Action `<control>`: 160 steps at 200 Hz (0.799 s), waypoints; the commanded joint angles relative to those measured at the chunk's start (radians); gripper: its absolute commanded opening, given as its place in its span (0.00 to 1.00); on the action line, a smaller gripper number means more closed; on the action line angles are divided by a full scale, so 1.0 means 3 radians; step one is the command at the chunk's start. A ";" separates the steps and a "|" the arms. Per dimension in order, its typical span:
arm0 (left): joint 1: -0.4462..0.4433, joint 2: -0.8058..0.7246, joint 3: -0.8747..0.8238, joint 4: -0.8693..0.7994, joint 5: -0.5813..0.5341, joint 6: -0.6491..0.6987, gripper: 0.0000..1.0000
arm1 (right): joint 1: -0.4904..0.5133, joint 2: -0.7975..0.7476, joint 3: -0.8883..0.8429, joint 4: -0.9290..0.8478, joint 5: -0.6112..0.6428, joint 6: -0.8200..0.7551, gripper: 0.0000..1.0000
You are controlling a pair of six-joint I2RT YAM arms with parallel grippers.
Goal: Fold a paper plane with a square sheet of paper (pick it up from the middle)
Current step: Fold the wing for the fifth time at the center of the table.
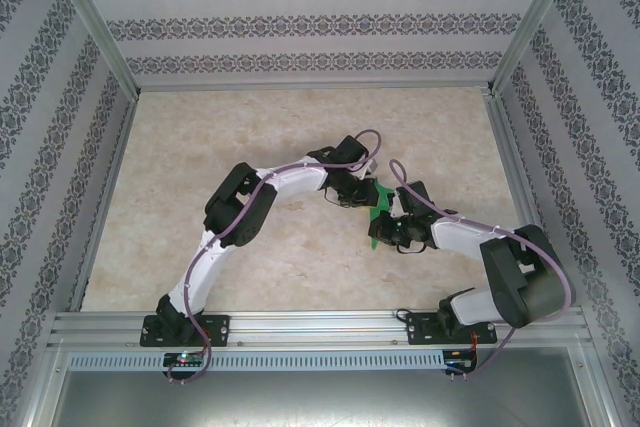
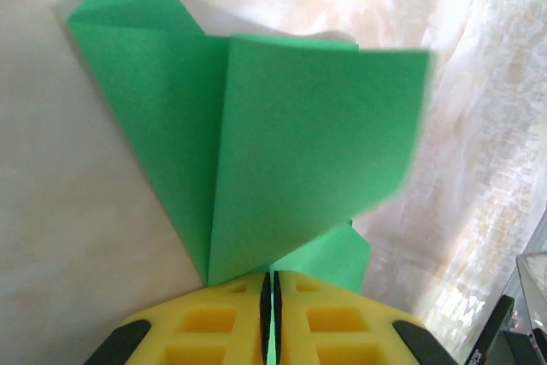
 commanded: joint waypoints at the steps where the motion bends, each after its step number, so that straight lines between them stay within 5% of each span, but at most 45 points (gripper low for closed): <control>1: 0.0221 0.0194 0.0192 0.0107 -0.0455 -0.0039 0.15 | -0.0014 0.0025 -0.0213 -0.0704 0.0105 -0.0025 0.08; 160: 0.0340 0.0708 0.1161 -0.0340 -0.0591 0.0088 0.15 | -0.0050 -0.0222 -0.0317 -0.0858 0.0083 -0.0013 0.08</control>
